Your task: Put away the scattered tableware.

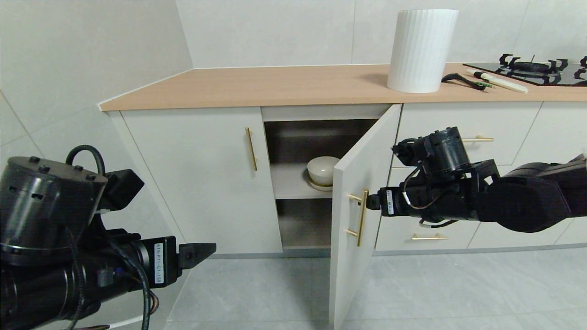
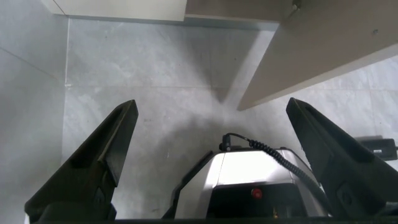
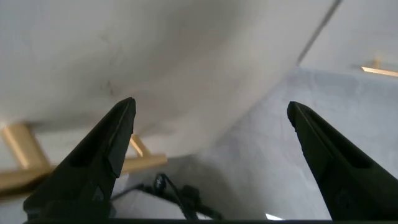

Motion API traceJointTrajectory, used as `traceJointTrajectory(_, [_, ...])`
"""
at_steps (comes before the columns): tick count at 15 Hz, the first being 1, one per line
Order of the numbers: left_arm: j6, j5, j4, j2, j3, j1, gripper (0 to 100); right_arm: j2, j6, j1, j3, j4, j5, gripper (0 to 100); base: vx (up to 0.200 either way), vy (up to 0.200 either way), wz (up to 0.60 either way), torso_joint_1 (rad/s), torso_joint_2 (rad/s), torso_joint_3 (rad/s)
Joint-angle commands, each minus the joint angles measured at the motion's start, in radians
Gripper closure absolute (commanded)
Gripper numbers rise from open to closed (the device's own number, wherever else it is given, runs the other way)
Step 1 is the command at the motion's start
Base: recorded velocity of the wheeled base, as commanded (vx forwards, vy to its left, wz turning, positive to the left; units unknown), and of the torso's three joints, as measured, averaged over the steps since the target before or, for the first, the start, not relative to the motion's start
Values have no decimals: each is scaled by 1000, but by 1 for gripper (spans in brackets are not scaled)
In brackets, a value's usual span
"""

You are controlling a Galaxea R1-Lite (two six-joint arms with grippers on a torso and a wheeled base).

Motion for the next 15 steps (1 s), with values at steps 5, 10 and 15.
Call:
traceJointTrajectory(5, [0, 0, 1, 1, 2, 0, 0, 57, 35, 14, 0, -96, -3, 0, 0, 0, 0, 0, 0, 0])
traceJointTrajectory(10, [0, 9, 1, -1, -1, 0, 0, 114, 95, 40, 0, -199, -9, 0, 0, 0, 0, 0, 0, 0])
traceJointTrajectory(15, [8, 9, 3, 1, 0, 0, 0, 155, 110, 50, -3, -262, -14, 0, 120, 0, 0, -2, 1, 1])
